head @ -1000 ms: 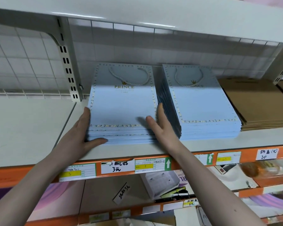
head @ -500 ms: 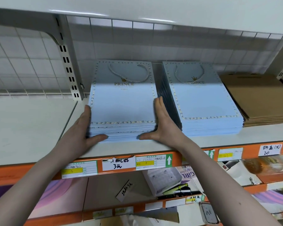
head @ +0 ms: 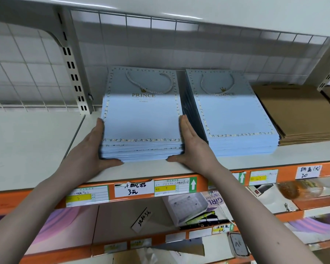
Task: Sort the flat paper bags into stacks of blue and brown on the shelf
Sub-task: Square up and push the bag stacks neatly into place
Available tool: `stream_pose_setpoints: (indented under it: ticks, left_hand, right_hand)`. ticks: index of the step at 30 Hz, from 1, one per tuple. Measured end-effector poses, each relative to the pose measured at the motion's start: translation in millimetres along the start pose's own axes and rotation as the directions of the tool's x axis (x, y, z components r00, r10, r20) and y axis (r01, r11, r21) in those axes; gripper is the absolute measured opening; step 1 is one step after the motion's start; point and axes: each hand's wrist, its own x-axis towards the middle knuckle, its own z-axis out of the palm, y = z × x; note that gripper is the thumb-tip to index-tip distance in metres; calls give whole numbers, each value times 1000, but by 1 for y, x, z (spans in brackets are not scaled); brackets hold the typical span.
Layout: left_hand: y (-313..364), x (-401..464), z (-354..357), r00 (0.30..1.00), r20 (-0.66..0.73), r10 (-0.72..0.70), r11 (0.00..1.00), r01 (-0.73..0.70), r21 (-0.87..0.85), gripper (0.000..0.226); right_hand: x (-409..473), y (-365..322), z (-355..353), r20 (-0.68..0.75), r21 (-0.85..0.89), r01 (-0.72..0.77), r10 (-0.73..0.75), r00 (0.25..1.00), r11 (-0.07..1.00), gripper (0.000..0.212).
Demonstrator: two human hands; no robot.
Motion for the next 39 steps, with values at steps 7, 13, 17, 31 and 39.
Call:
stream_pose_setpoints:
  ticks: [7,13,17,31,39]
  left_hand:
    - [1,-1,-2,1000,18,-4,1000,3,22,113]
    - [2,-5,-4,998,-22,-55,992,52,-116,117]
    - [1,-8,-1,995,-56,-83,982,72,-177,118]
    - [8,-12,-6,992,25,-126,950,127,-286,116]
    - [0,-10,-7,986,102,-132,934,158,-320,116]
  right_hand:
    - [-1,-1,7,-29,185,-116,124,992,976,127]
    - [-2,-1,10,7,274,-134,138,990,952,126]
    - [1,0,9,6,314,-92,95,995,945,117]
    - [22,-3,12,278,863,-369,285,917,345,100]
    - [30,-13,9,309,869,-424,390,867,255,100]
